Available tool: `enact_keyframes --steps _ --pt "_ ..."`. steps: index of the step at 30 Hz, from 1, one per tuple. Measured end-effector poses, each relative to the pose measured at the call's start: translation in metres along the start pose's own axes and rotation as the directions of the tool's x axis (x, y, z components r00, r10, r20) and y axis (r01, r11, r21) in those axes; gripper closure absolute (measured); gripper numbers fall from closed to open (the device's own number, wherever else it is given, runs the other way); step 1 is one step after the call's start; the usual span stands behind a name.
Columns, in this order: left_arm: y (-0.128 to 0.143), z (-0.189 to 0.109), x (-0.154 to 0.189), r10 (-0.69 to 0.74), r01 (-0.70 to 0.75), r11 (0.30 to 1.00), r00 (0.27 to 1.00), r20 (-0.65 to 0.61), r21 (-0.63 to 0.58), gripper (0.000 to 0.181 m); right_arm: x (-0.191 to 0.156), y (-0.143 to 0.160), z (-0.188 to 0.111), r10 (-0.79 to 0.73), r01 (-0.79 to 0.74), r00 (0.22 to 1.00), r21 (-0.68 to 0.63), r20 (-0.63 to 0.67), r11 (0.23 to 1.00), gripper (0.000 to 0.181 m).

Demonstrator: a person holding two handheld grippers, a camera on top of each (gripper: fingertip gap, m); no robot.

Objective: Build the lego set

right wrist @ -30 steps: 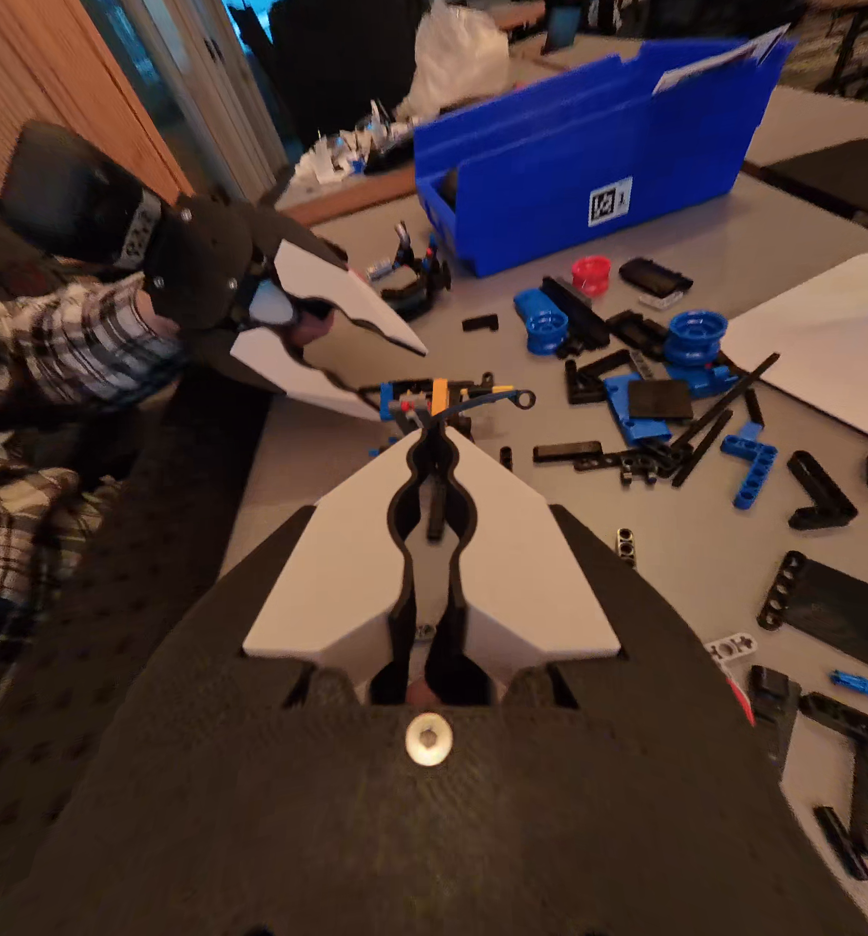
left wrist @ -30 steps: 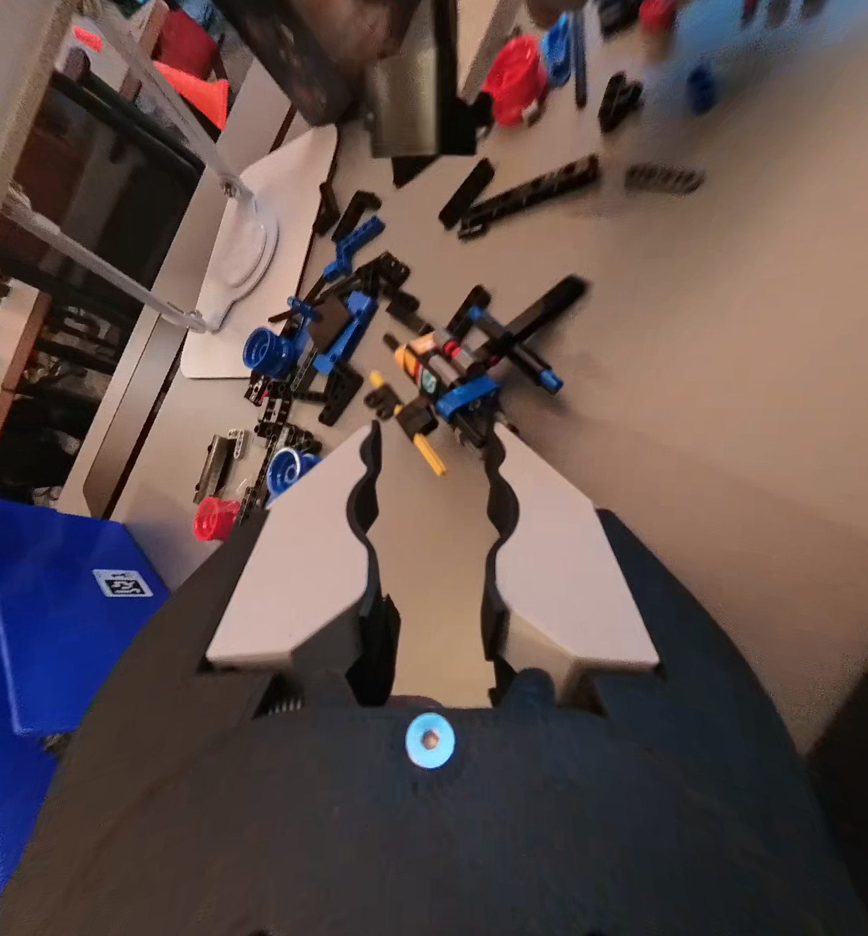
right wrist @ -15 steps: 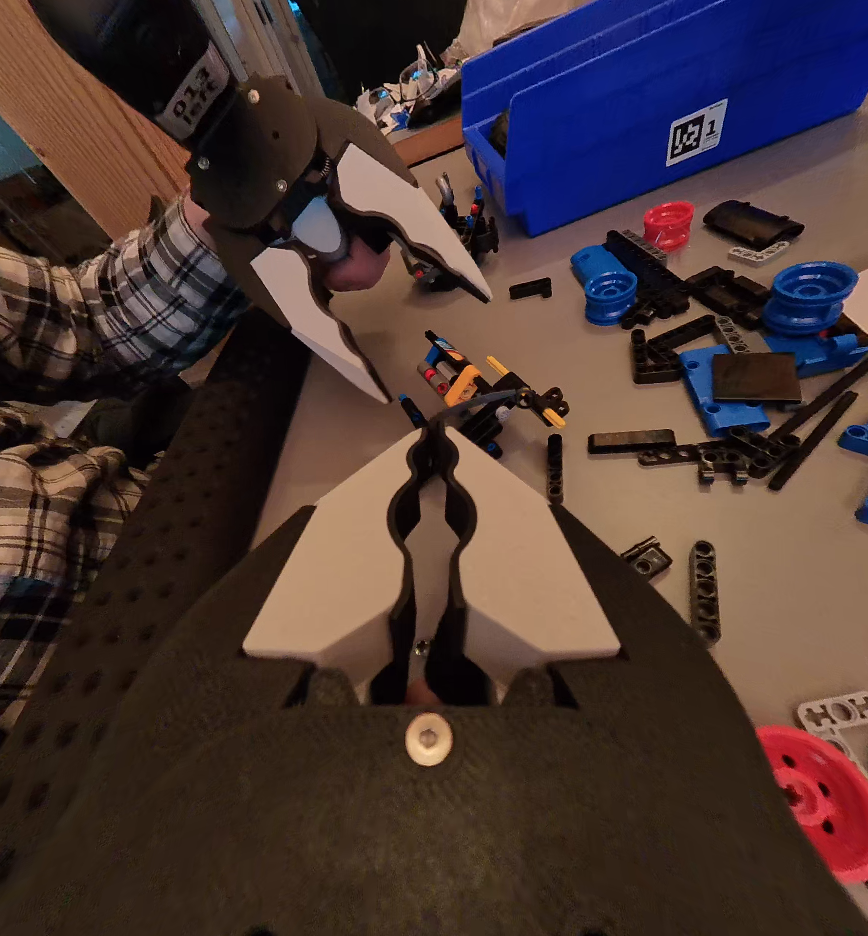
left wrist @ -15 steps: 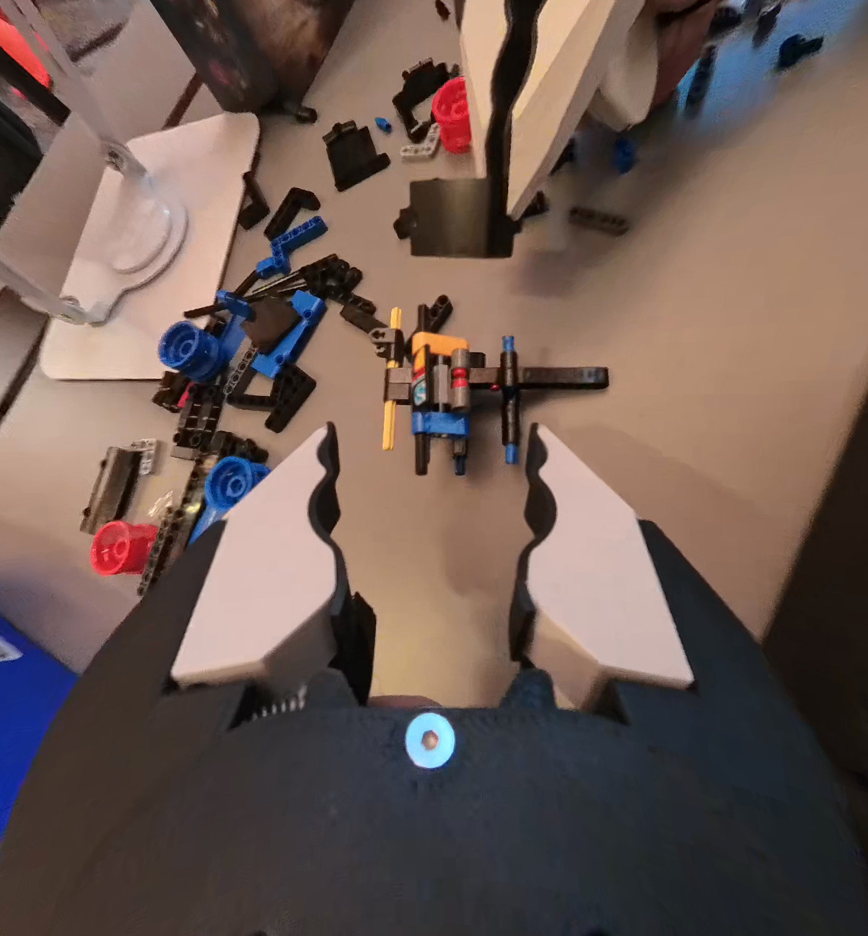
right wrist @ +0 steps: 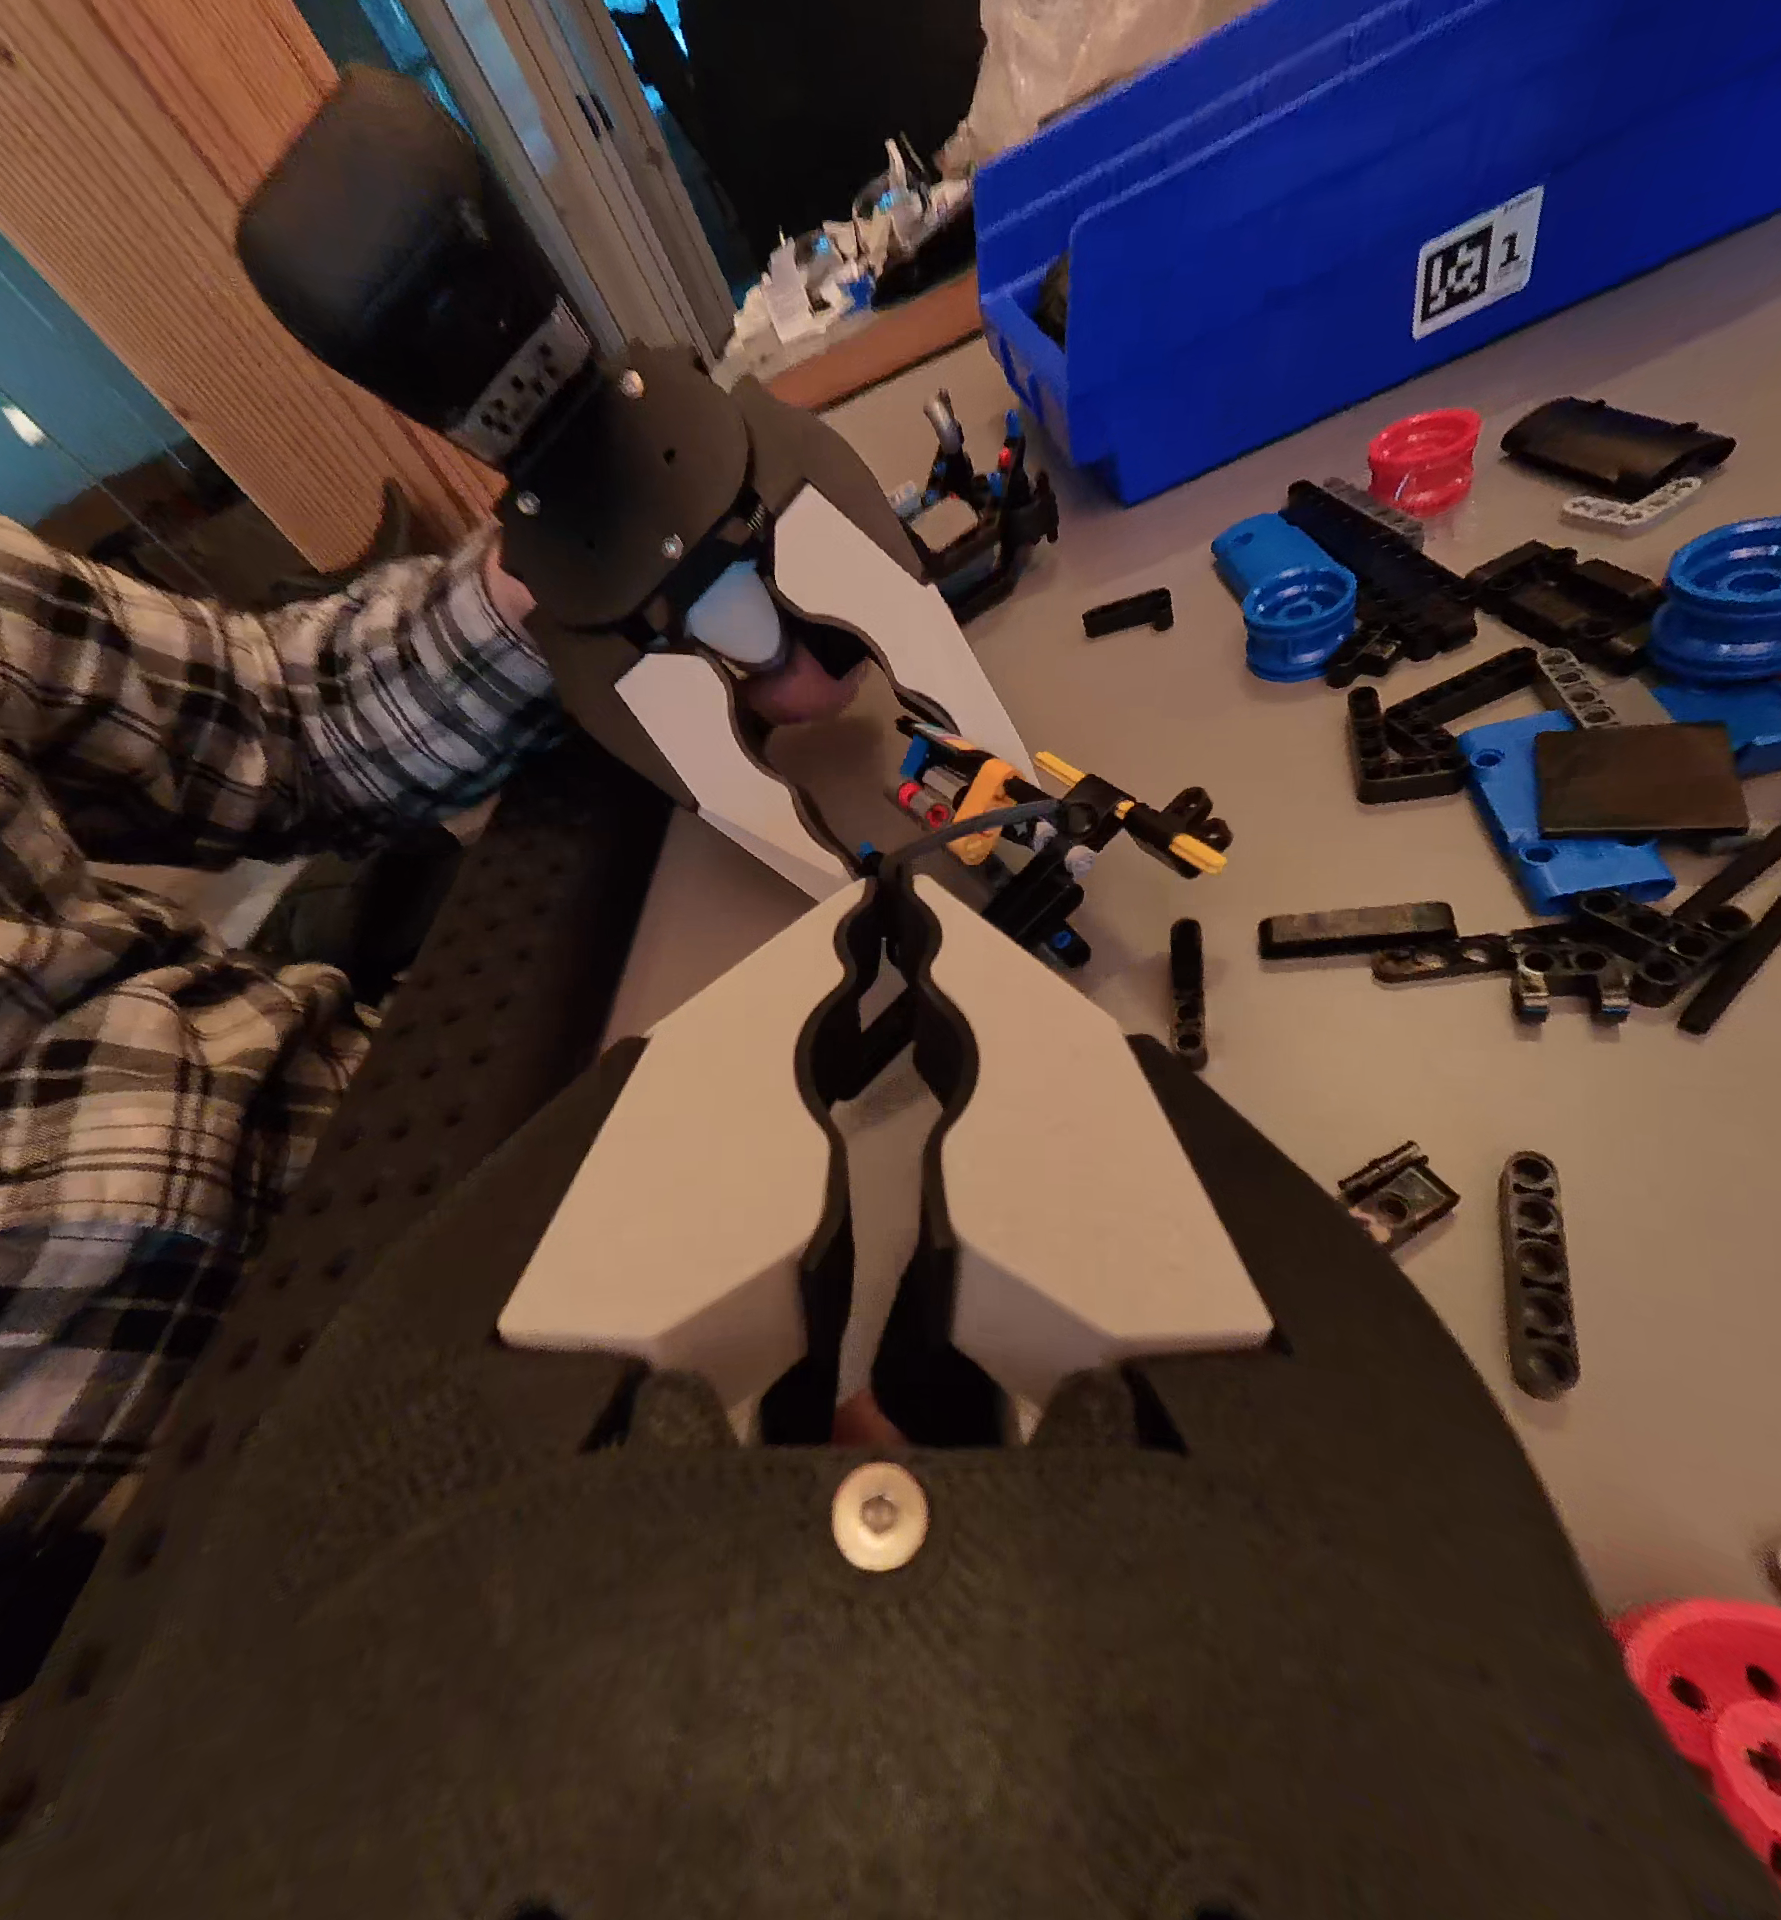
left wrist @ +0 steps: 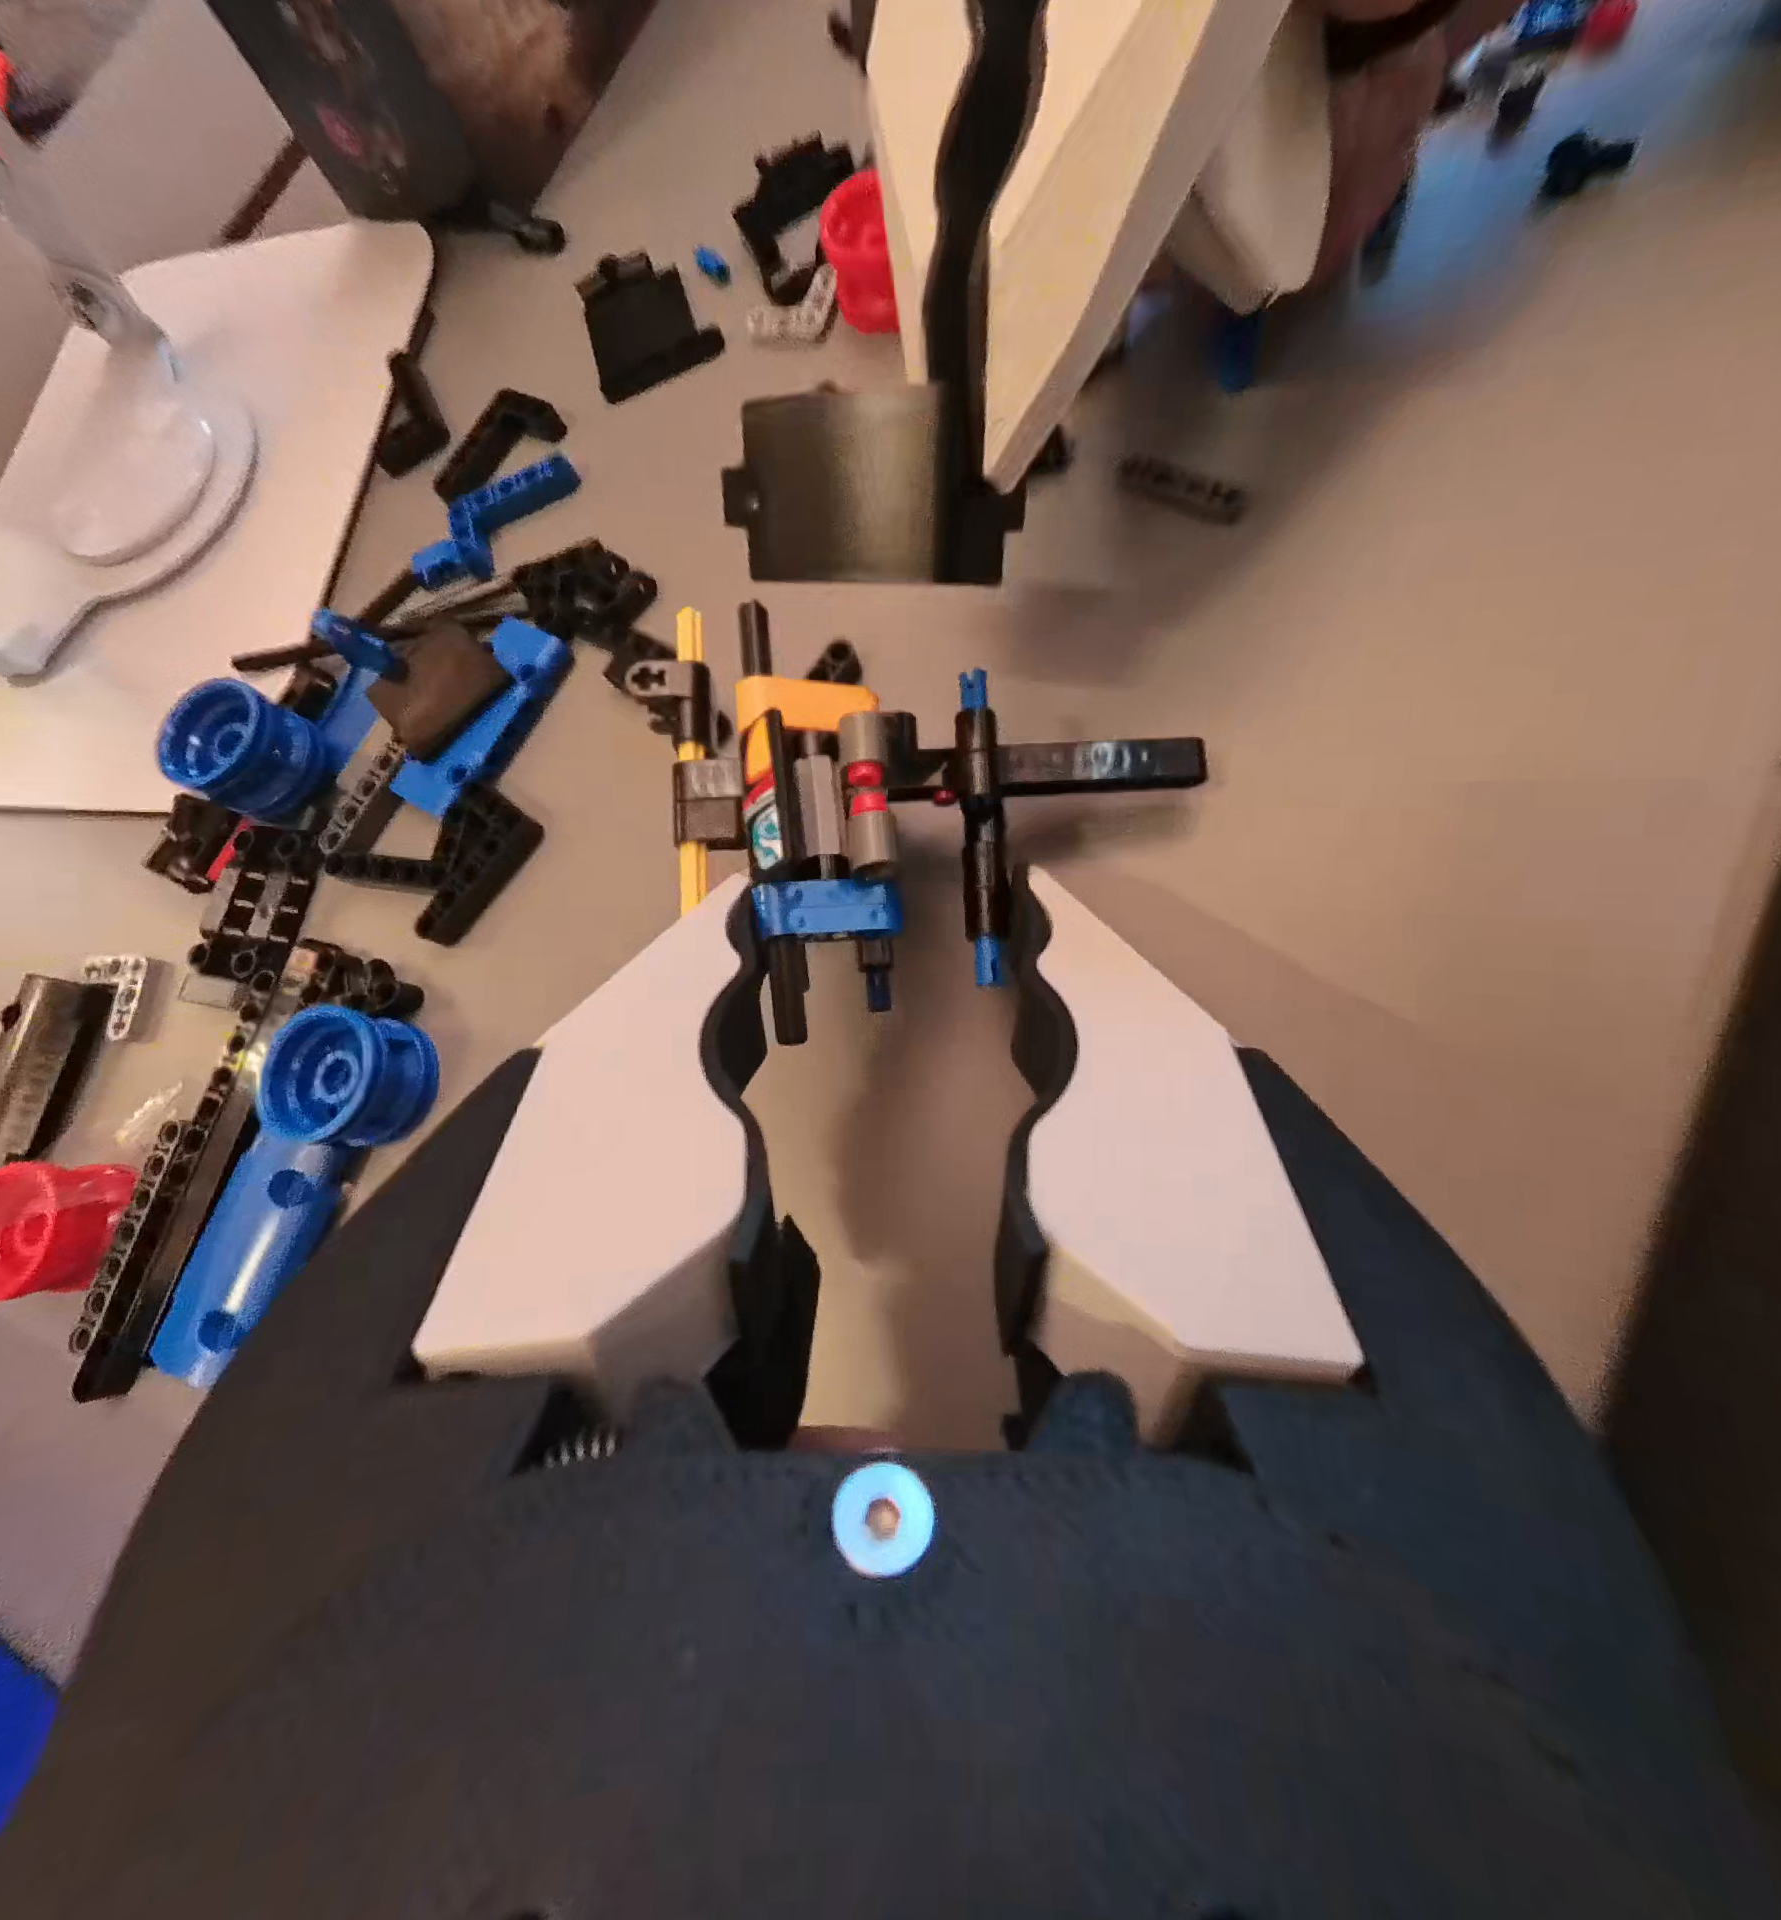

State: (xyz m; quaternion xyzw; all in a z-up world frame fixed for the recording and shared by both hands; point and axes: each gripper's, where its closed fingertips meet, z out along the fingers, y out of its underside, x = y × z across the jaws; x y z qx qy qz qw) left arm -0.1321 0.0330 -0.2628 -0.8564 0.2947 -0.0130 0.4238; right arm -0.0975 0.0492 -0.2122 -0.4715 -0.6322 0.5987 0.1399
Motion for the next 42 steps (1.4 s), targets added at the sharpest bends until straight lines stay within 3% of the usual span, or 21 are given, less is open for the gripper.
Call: enact_keyframes --steps 6,10,22,42 --pt "-0.037 -0.022 -0.007 -0.025 0.026 0.969 1.0 -0.007 0.247 0.138 -0.015 -0.027 -0.013 0.028 -0.042 0.994 0.145 0.102 0.989 0.181" --pt "-0.051 -0.031 -0.003 -0.02 0.028 0.949 0.999 -0.026 0.313 0.138 -0.031 -0.044 -0.021 0.016 -0.061 0.982 0.233 0.19 0.971 0.181" --pt "-0.077 -0.042 0.011 0.002 0.012 0.942 0.999 -0.042 0.334 0.138 -0.056 -0.062 -0.042 -0.066 -0.067 0.937 0.361 0.344 0.93 0.181" --pt "-0.083 -0.043 0.017 0.032 -0.011 0.93 0.998 -0.052 0.368 0.138 -0.065 -0.051 -0.035 -0.204 0.126 0.947 0.298 0.247 0.946 0.181"
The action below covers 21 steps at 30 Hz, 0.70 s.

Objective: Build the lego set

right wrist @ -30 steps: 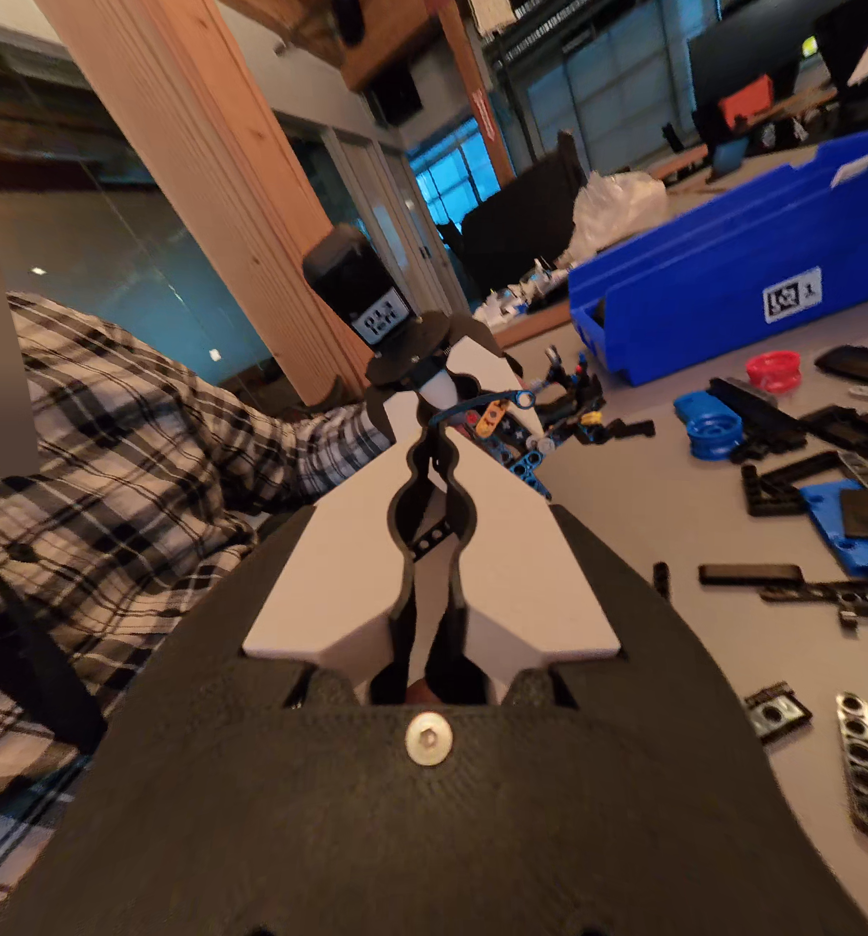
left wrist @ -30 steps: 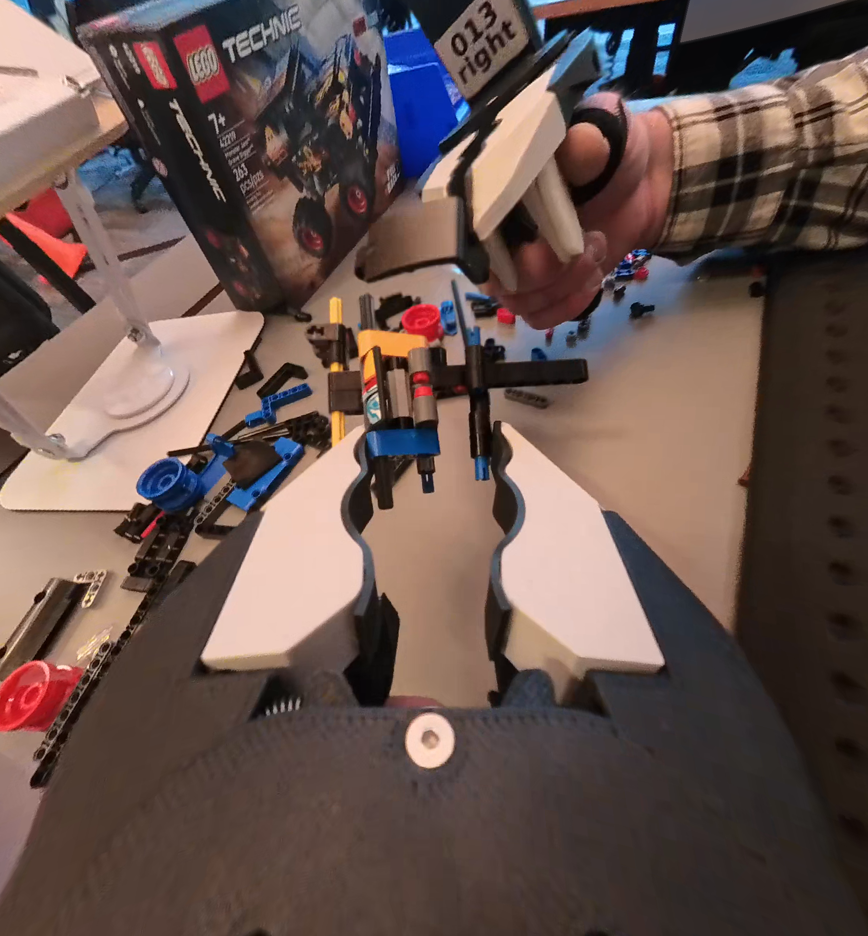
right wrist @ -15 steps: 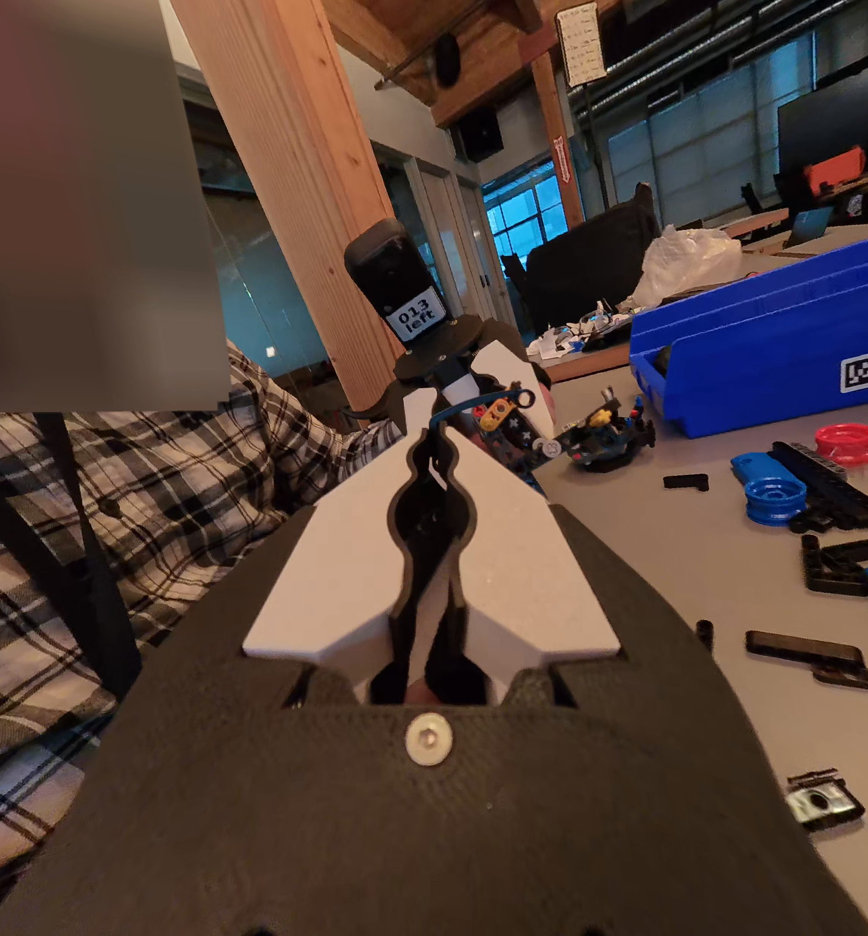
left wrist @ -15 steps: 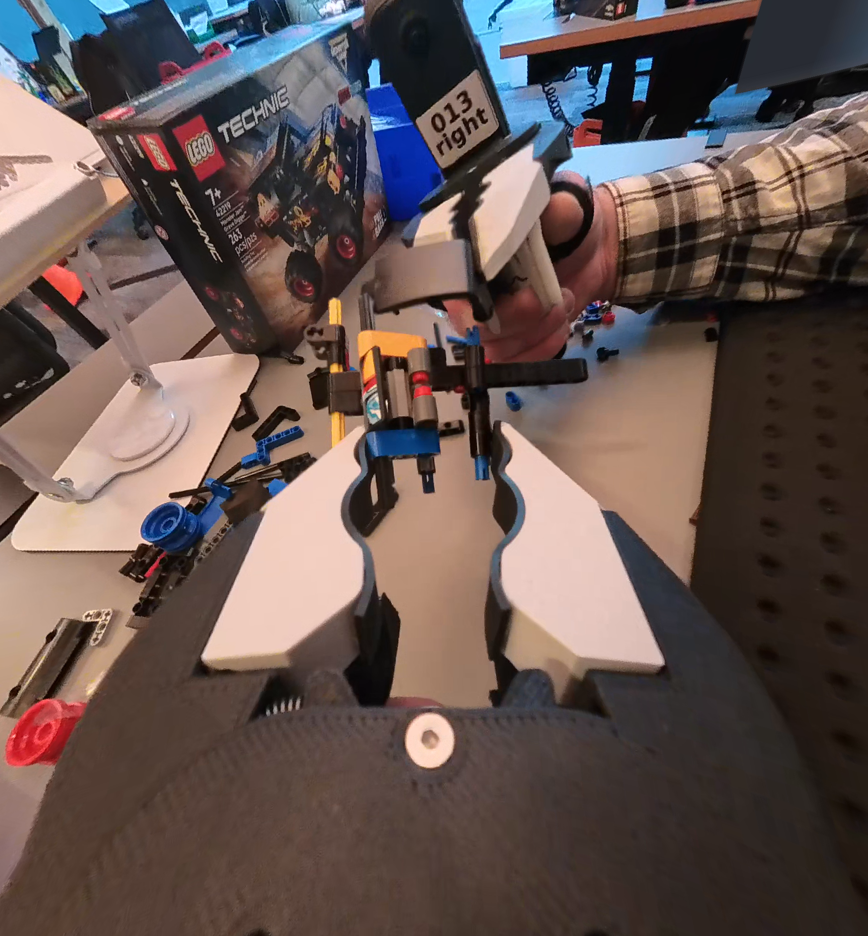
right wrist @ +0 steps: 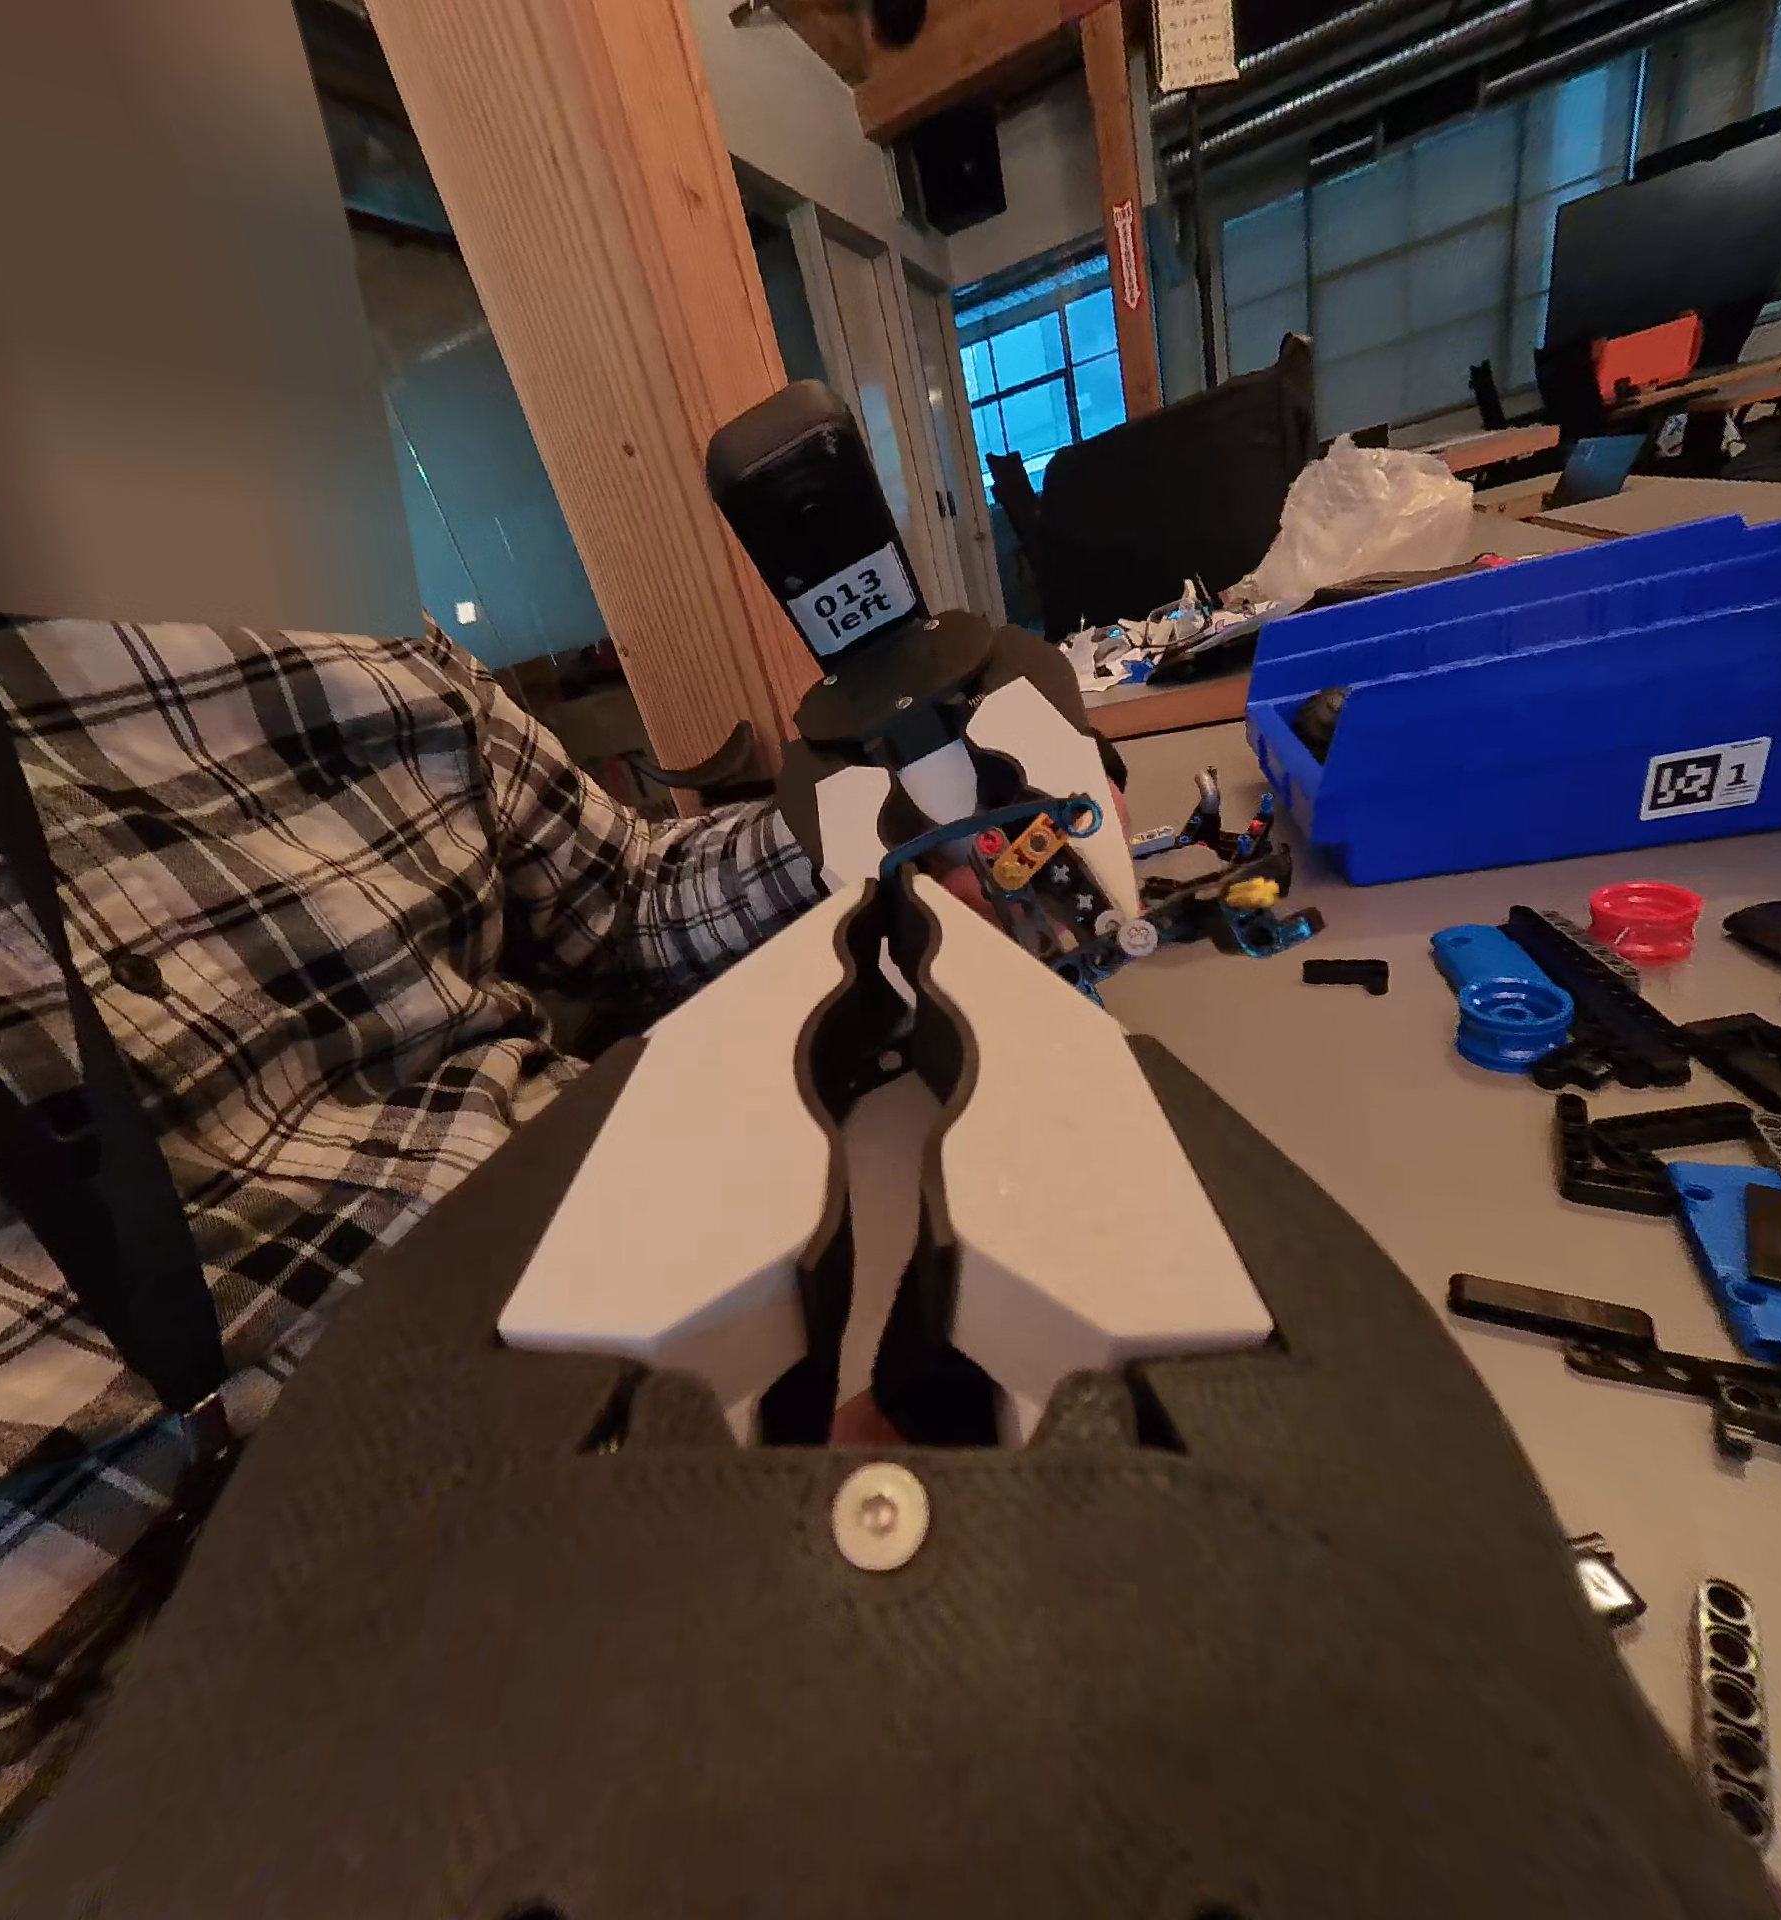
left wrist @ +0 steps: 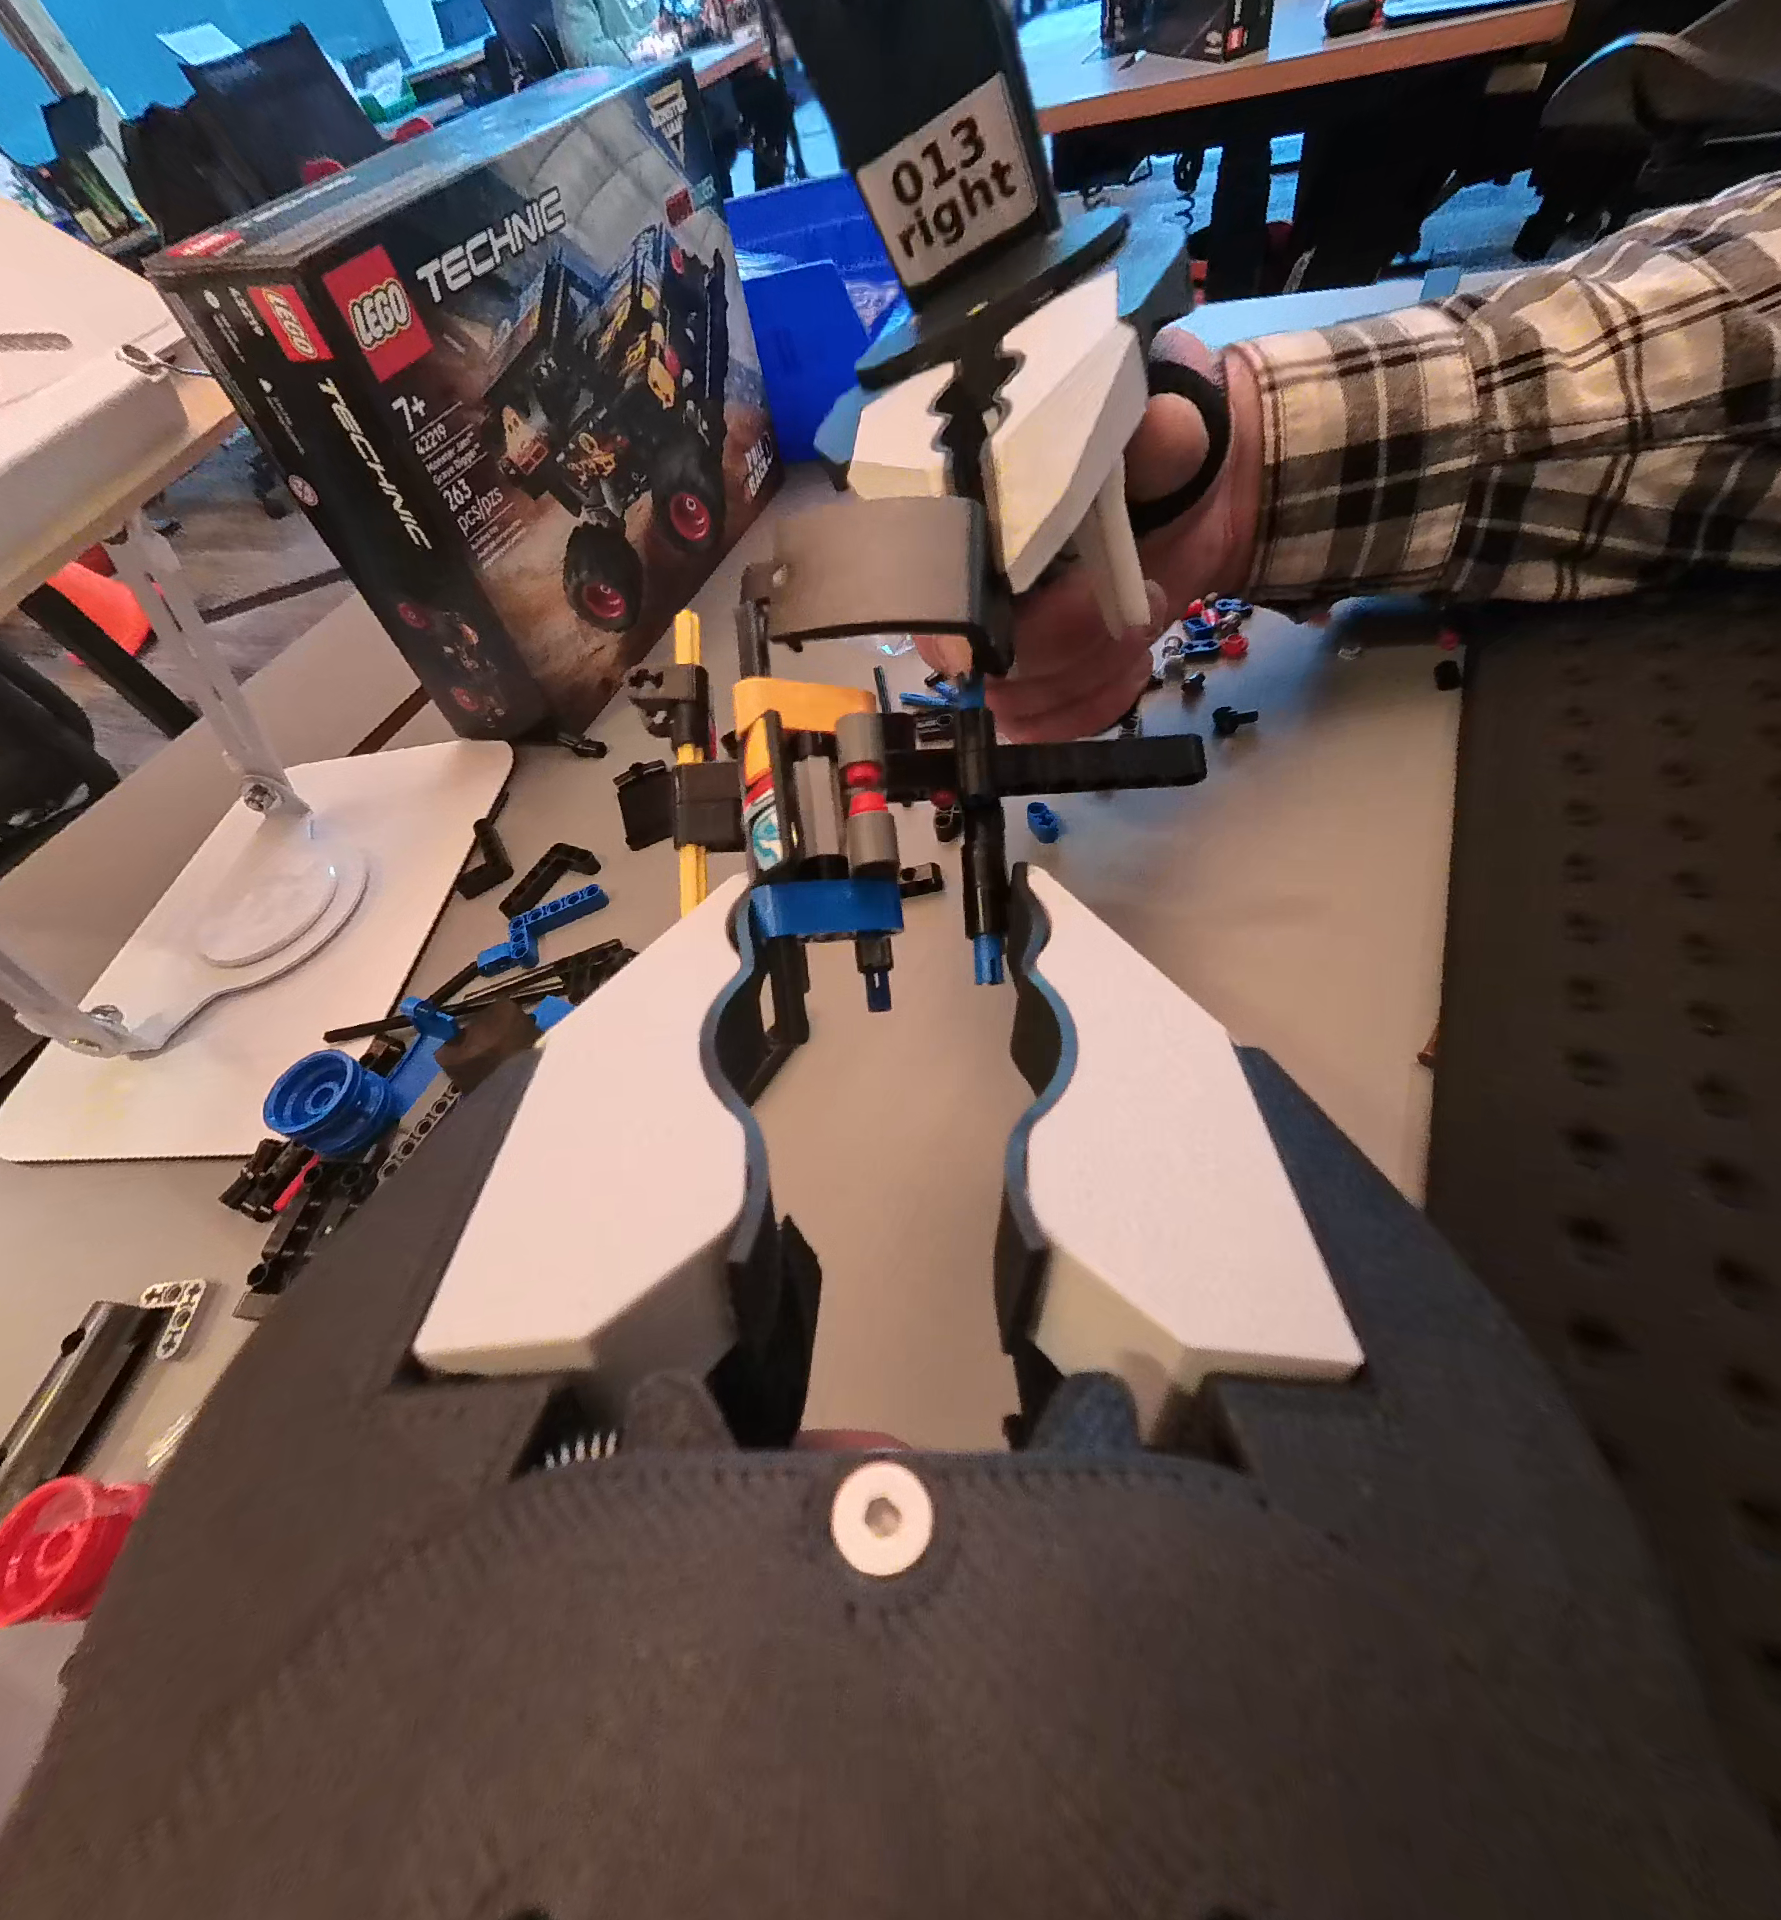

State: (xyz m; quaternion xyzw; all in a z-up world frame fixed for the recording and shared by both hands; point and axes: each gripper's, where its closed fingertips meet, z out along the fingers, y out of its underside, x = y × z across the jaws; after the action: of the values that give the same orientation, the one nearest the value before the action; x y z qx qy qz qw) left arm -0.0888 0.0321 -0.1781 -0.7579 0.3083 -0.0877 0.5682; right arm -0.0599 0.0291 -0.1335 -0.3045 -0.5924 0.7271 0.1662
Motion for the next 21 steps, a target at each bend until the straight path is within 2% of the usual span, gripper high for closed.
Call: enact_keyframes --steps 16,21 --pt "0.0003 0.0055 0.0014 0.028 -0.028 0.997 1.0 -0.01 0.067 0.139 -0.0001 0.0039 -0.0037 -0.088 0.084 0.994 -0.077 -0.059 0.994 0.181" --pt "0.0006 0.0052 0.0006 0.022 -0.021 0.996 1.0 -0.012 0.084 0.139 0.0011 -0.0036 -0.0062 -0.101 0.096 0.991 -0.056 -0.088 0.994 0.181"
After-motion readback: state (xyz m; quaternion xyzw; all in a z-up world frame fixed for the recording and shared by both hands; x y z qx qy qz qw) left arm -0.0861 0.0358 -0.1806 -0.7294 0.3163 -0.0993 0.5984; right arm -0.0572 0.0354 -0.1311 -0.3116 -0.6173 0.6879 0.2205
